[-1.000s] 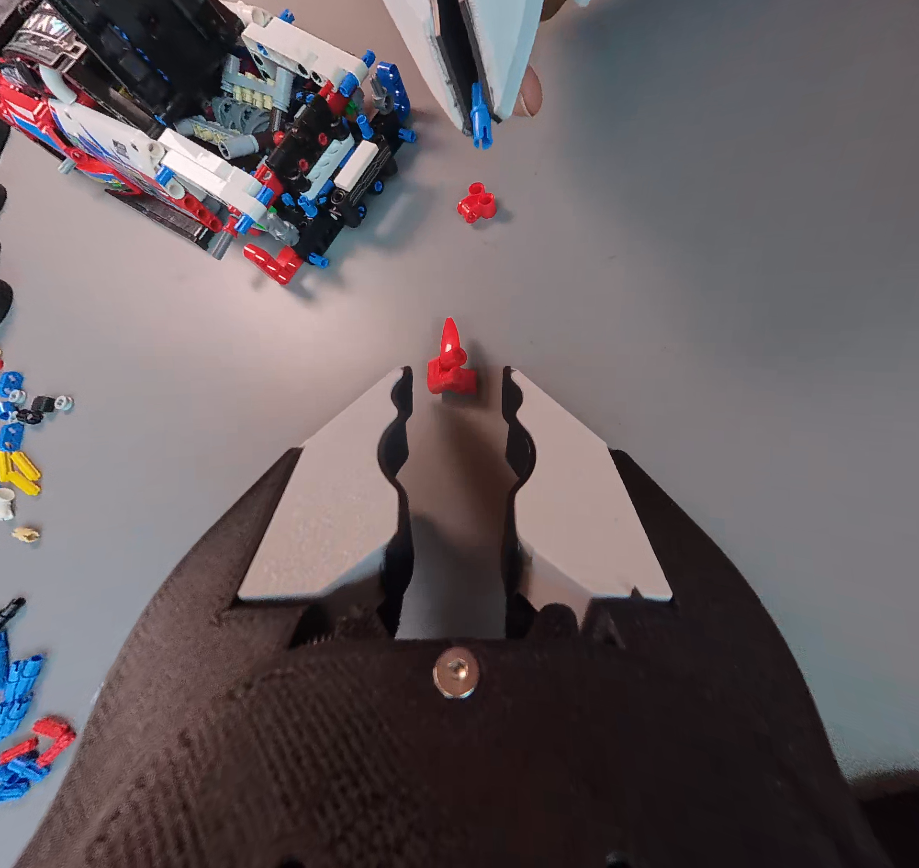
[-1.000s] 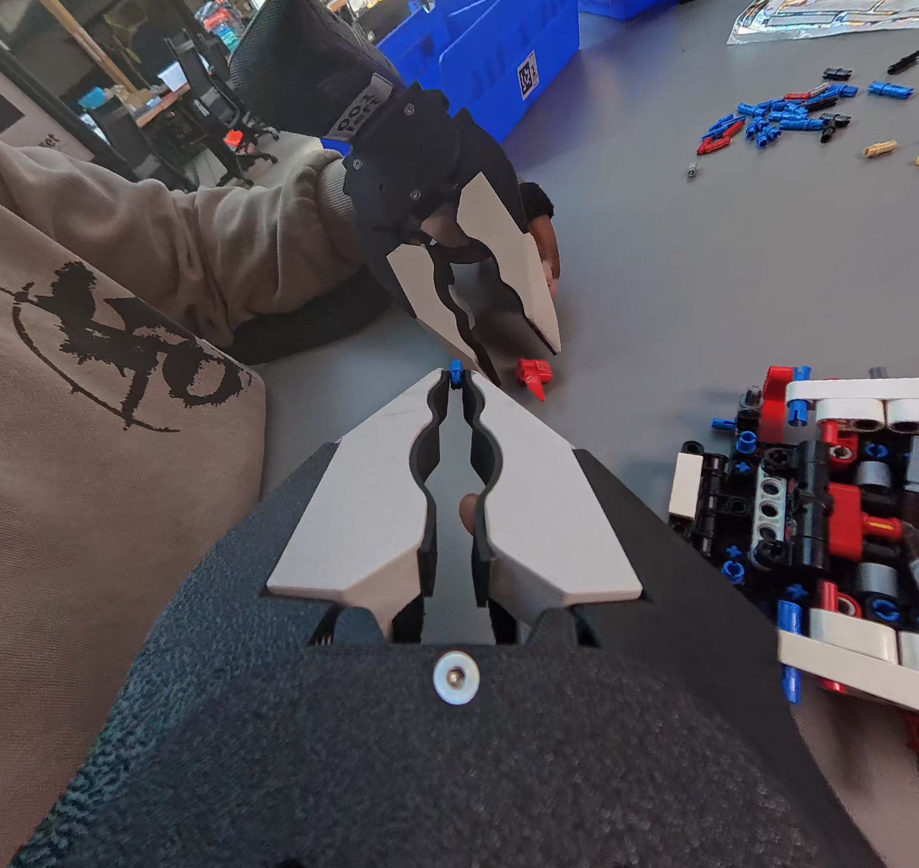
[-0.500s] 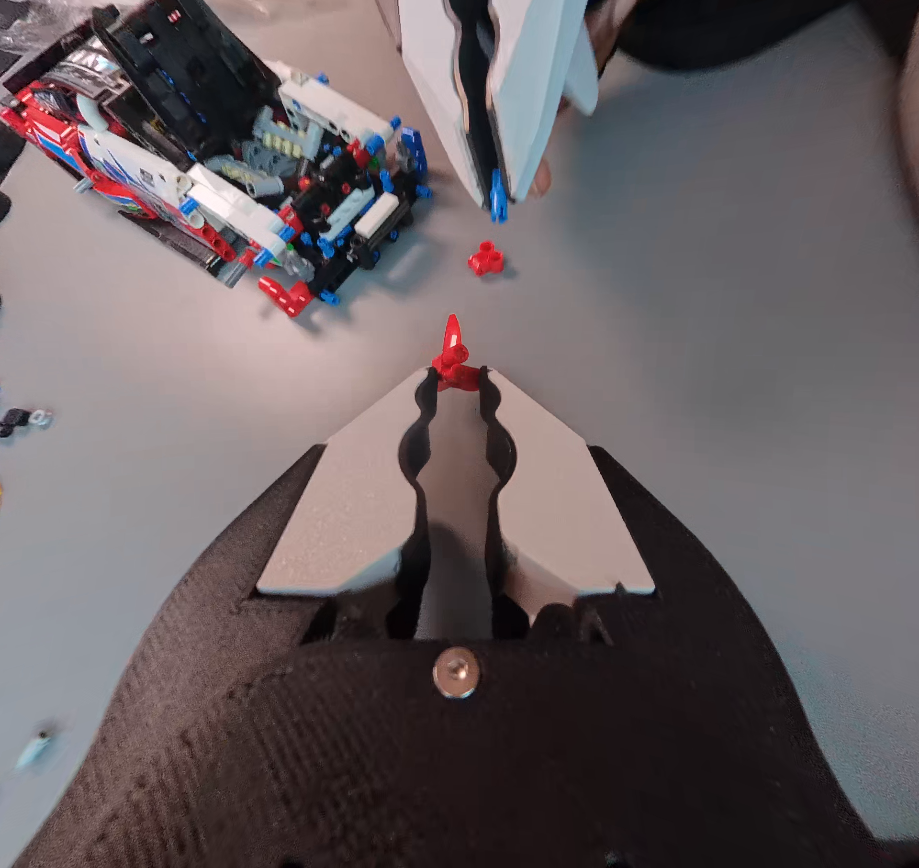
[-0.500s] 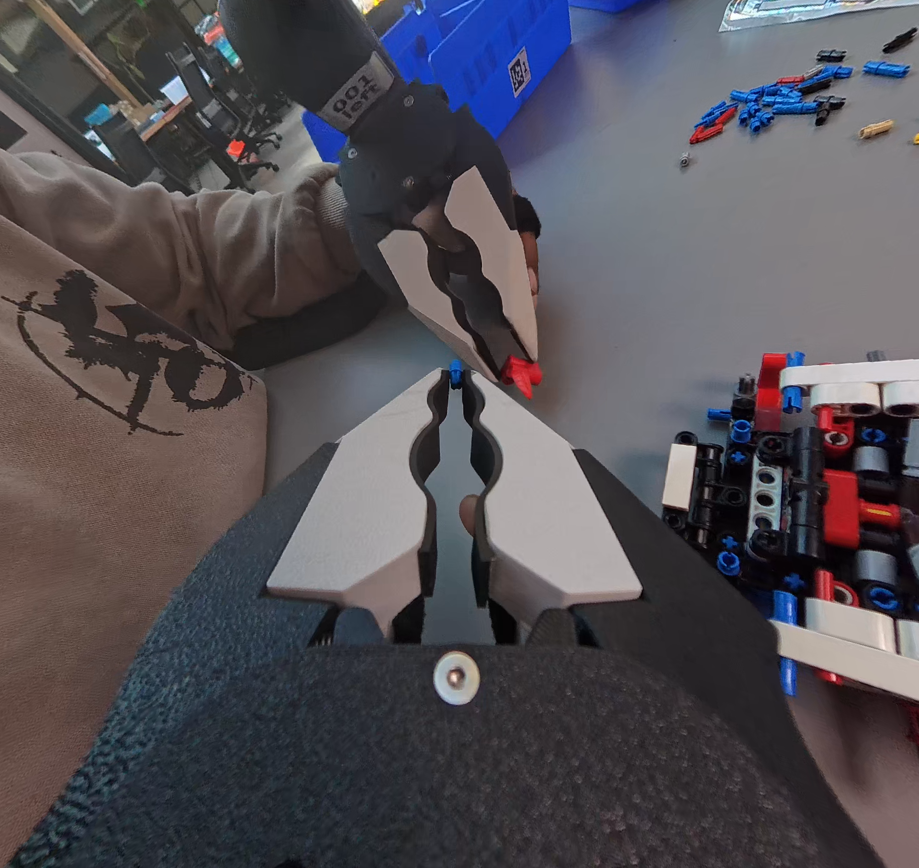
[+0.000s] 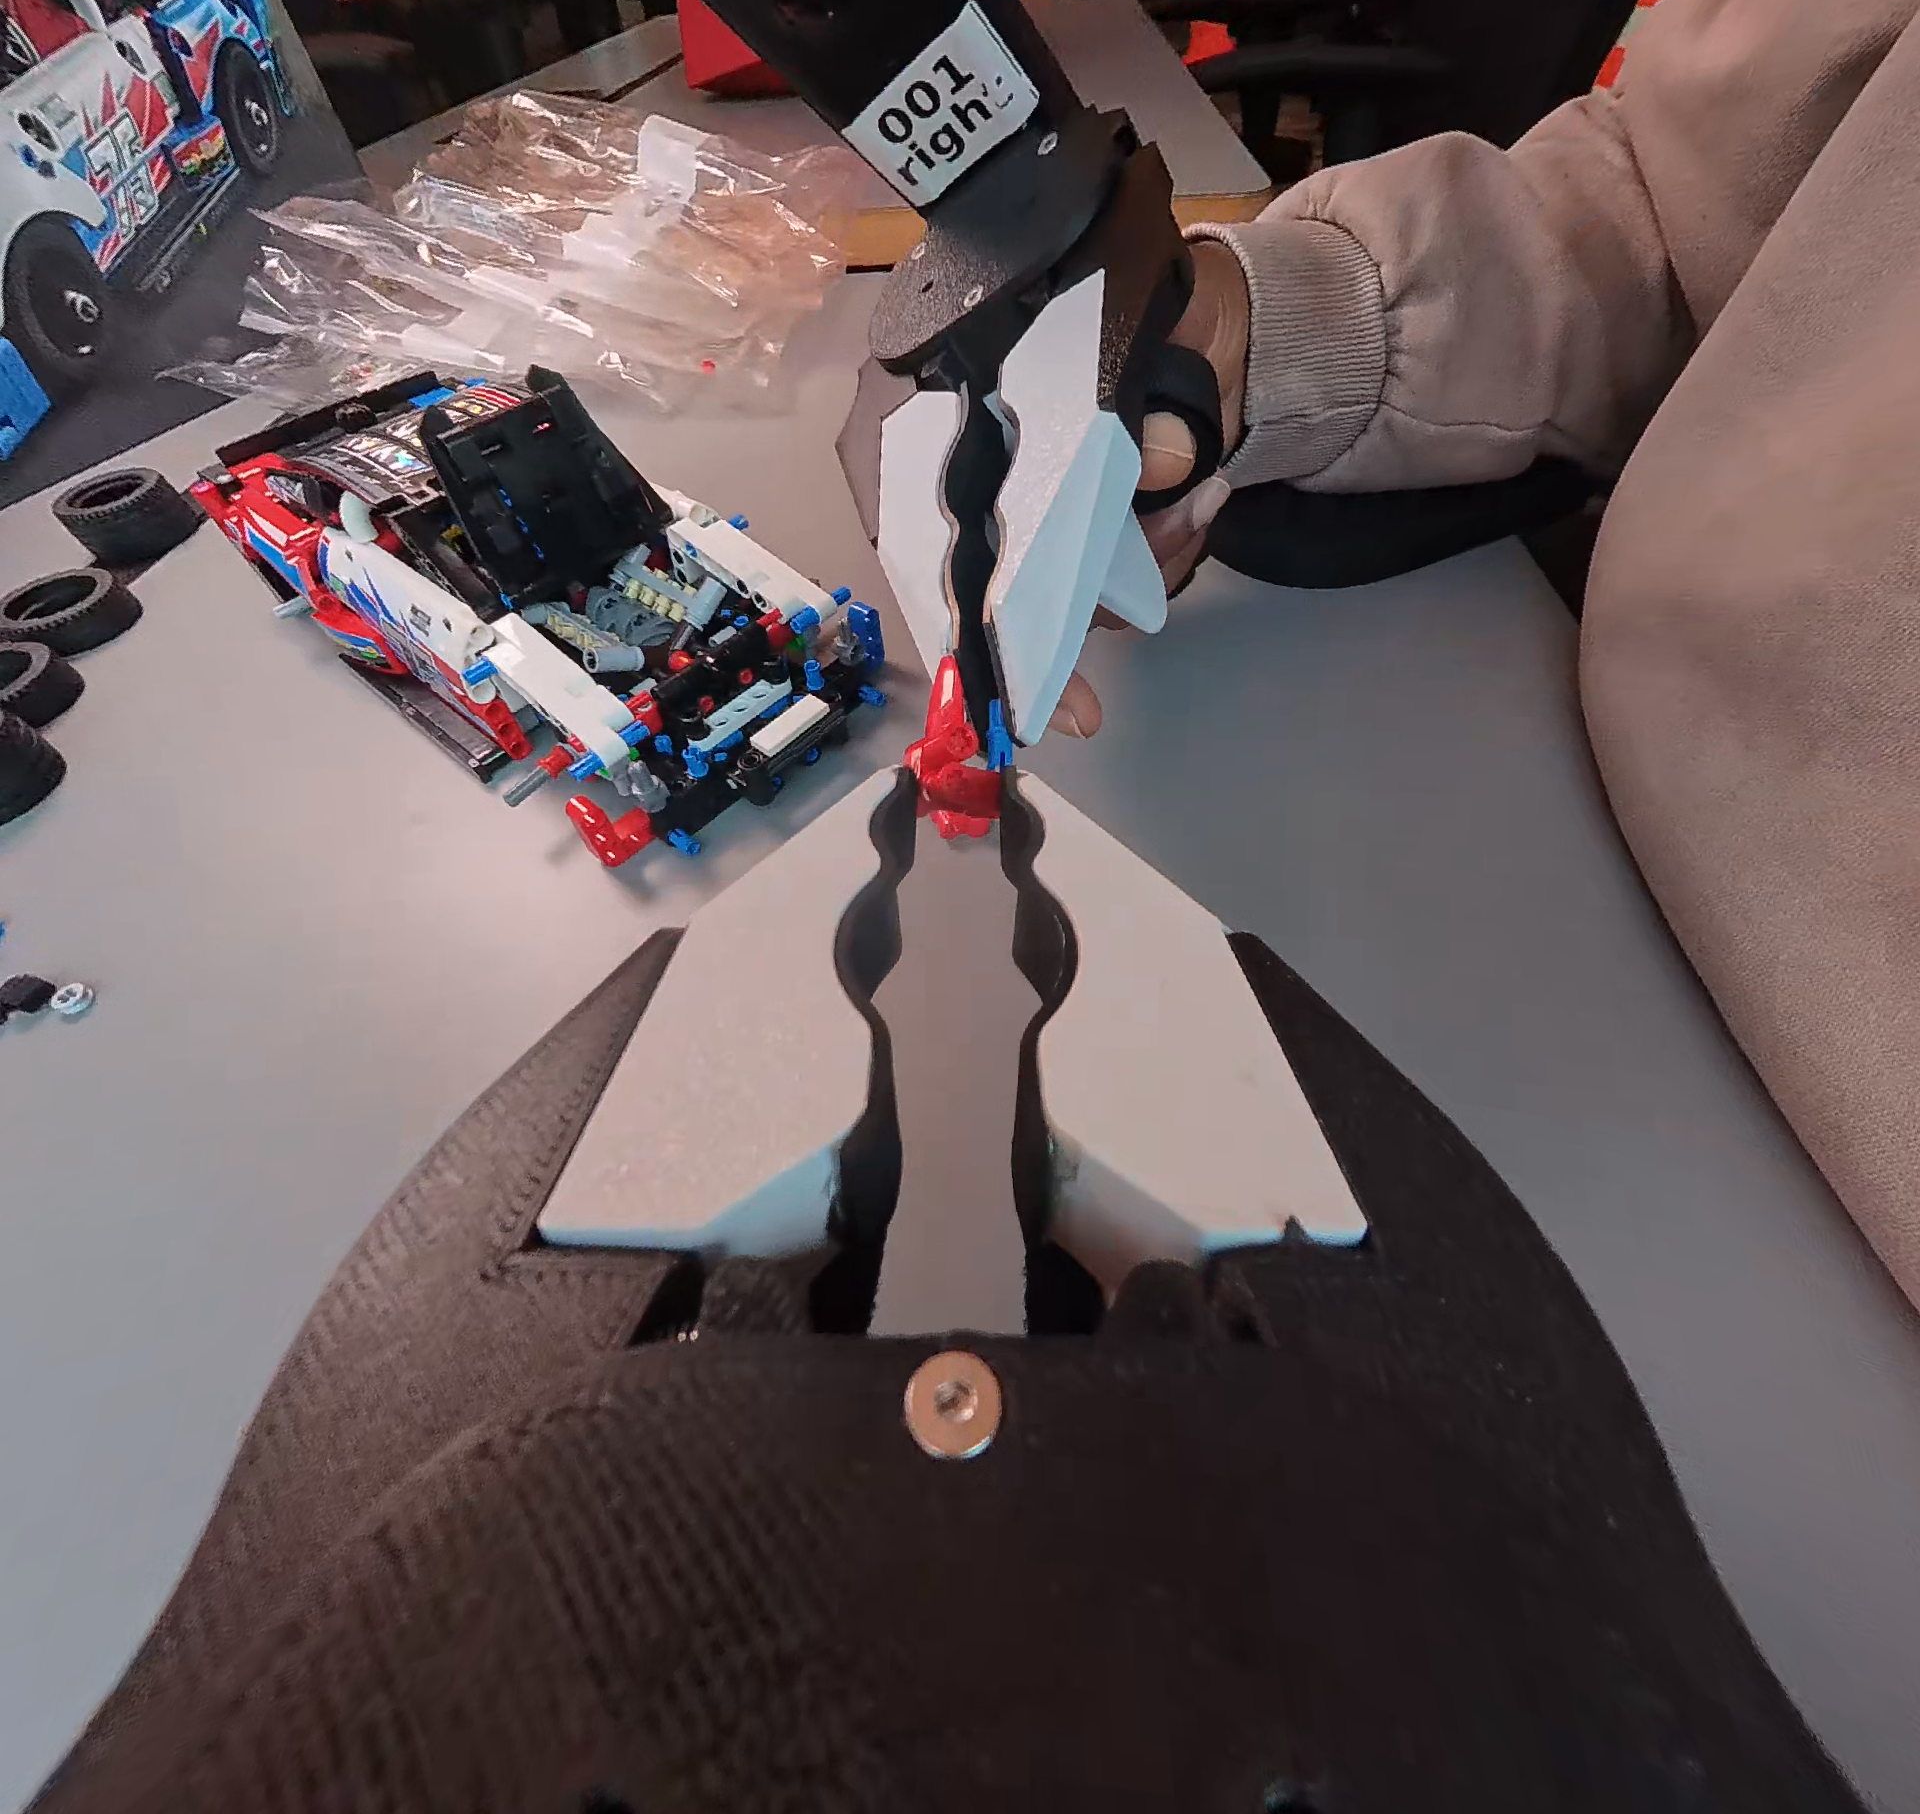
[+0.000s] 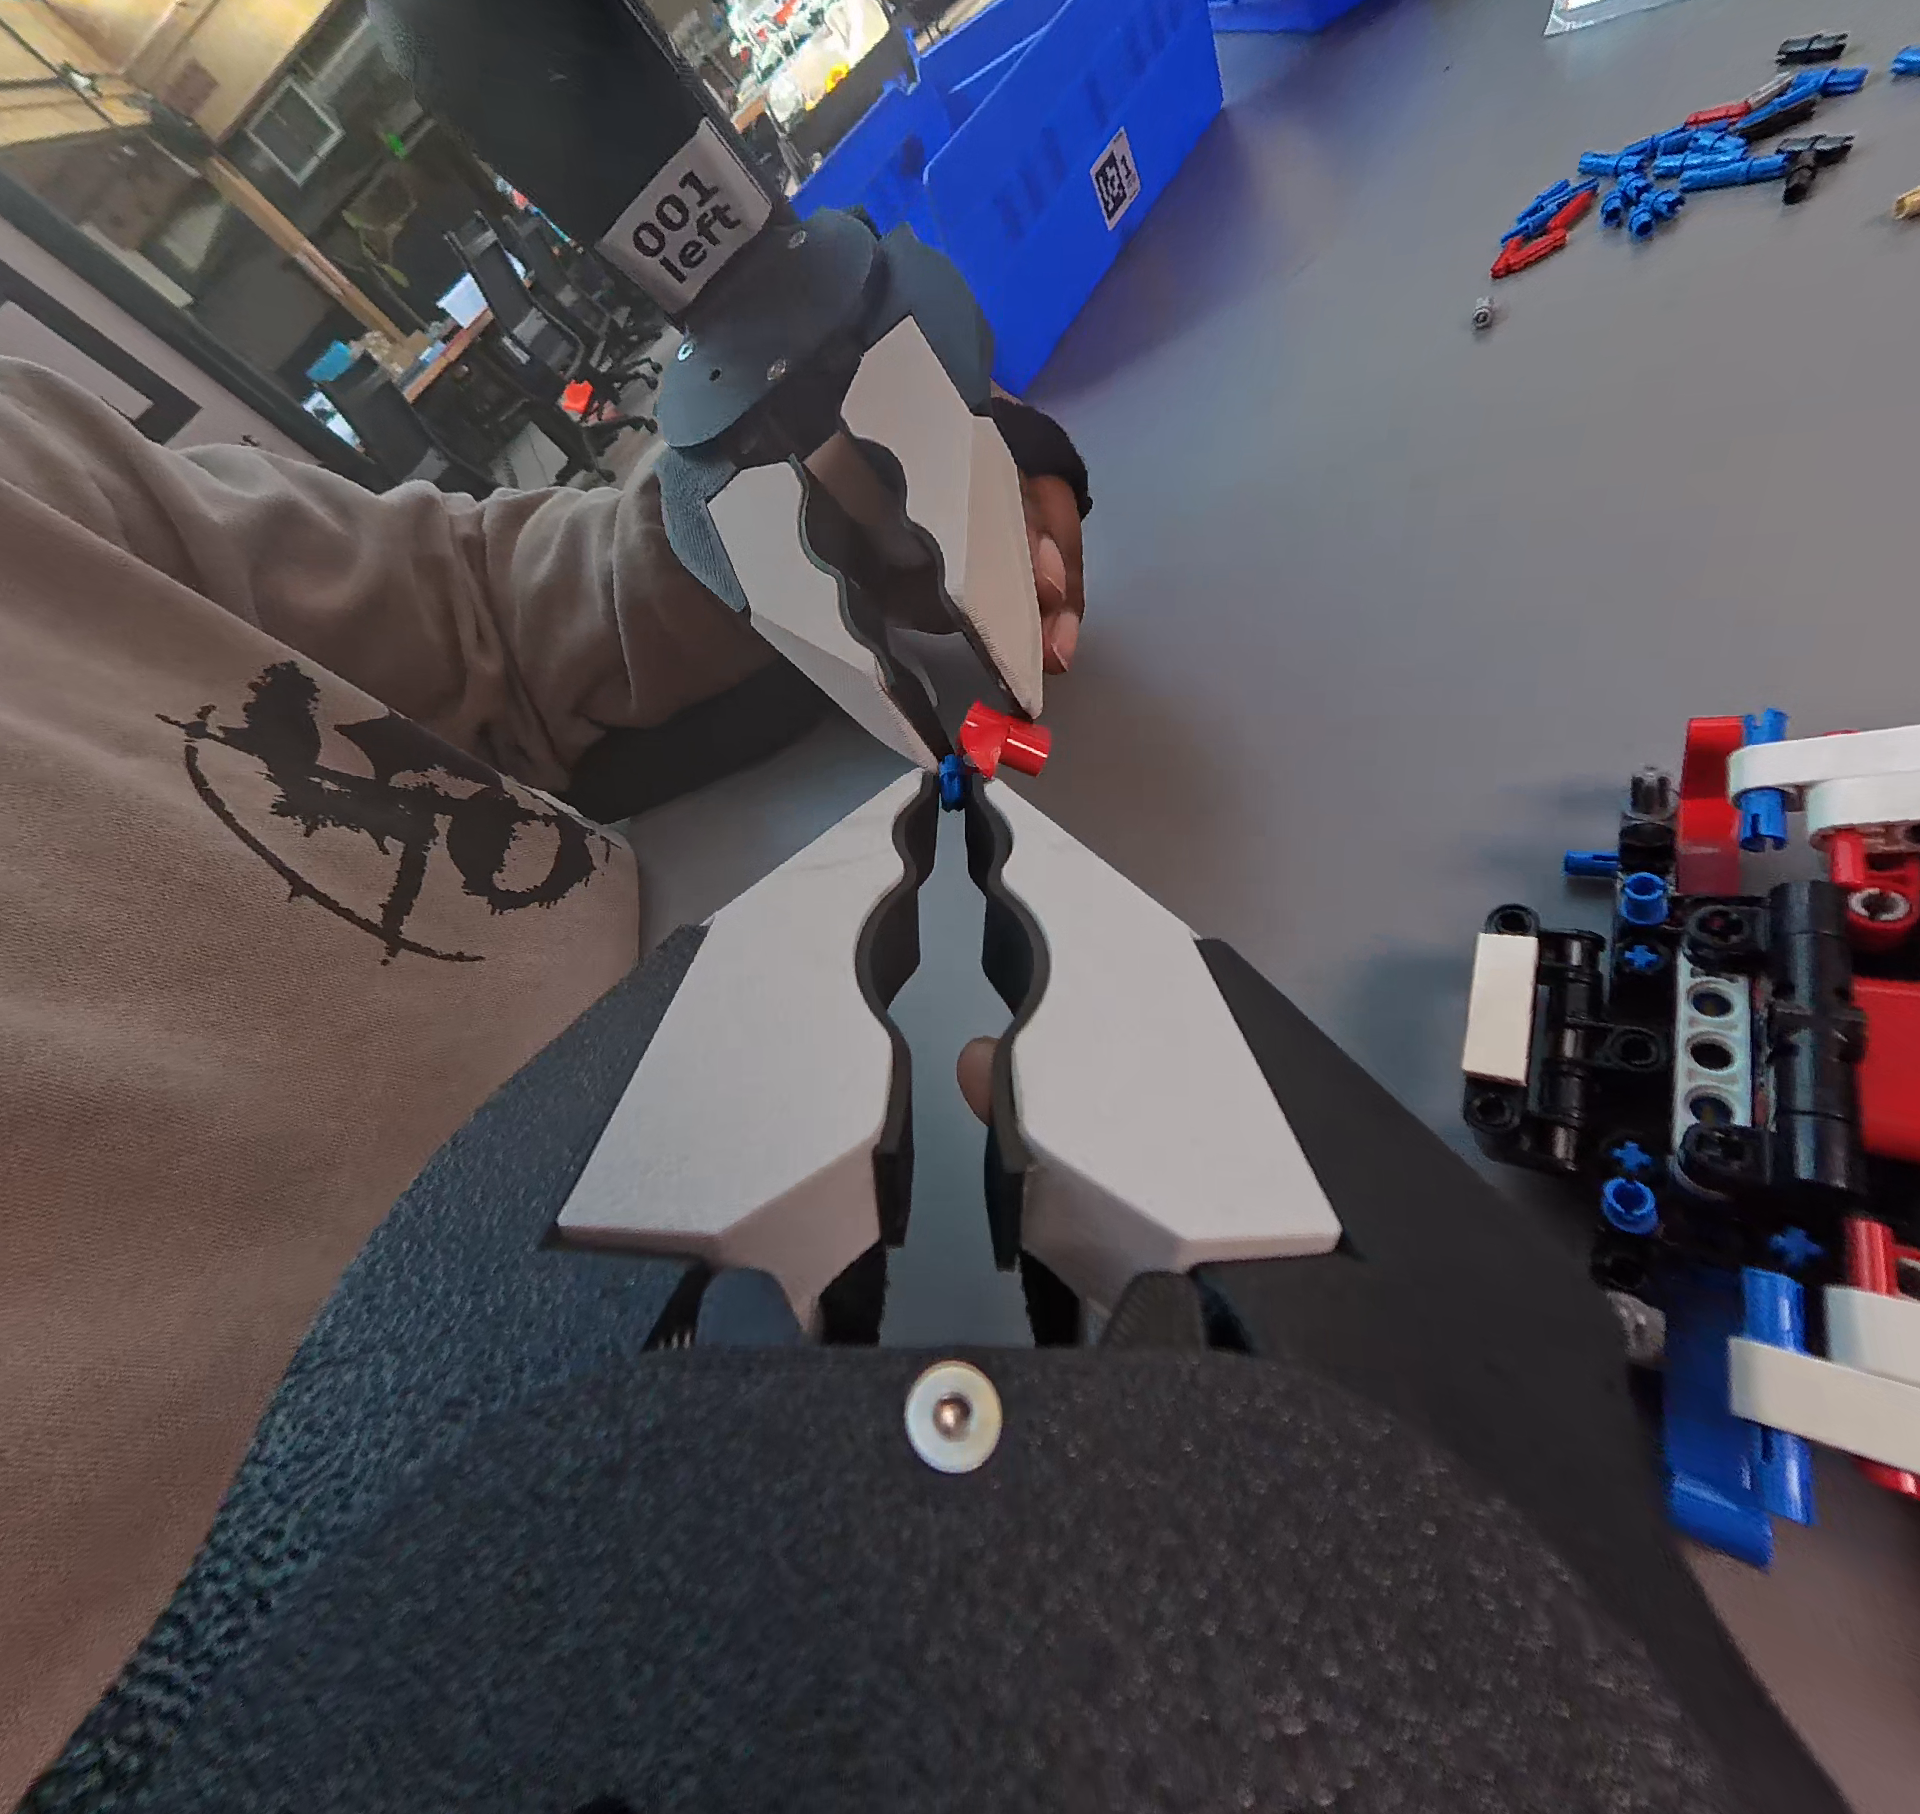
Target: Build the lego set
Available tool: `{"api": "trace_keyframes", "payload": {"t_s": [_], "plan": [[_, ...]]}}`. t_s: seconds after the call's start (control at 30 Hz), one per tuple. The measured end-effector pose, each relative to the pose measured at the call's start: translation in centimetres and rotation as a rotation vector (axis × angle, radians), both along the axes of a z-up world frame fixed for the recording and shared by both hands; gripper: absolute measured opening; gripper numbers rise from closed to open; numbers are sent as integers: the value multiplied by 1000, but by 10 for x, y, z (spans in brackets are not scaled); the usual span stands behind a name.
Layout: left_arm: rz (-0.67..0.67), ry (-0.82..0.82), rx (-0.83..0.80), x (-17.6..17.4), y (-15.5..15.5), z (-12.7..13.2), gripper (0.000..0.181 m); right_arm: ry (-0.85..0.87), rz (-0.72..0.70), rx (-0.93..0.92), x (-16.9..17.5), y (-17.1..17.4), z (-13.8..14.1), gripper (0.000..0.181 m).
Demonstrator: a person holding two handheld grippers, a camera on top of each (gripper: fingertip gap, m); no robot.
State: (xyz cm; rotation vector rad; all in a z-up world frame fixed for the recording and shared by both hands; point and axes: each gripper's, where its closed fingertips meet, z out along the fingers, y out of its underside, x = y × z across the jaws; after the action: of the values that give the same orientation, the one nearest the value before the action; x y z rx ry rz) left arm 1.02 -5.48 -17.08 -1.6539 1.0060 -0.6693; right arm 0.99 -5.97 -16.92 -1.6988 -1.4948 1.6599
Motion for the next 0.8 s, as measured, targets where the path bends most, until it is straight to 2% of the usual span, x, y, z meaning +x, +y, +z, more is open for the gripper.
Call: {"api": "trace_keyframes", "payload": {"t_s": [0.3,0.5,0.67,0.8], "plan": [[62,-5,-4,-2,7,0,13,-13,-64,-13,-3,9,-3,1],[75,-51,9,-2,6,7,12,4,-50,-130,-4,5,-1,1],[24,-52,68,2,-3,16,12,13,25,-260,-1,-4,6,1],[-60,30,162,16,-16,15,0,-39,71,-284,3,-11,-1,0]]}}
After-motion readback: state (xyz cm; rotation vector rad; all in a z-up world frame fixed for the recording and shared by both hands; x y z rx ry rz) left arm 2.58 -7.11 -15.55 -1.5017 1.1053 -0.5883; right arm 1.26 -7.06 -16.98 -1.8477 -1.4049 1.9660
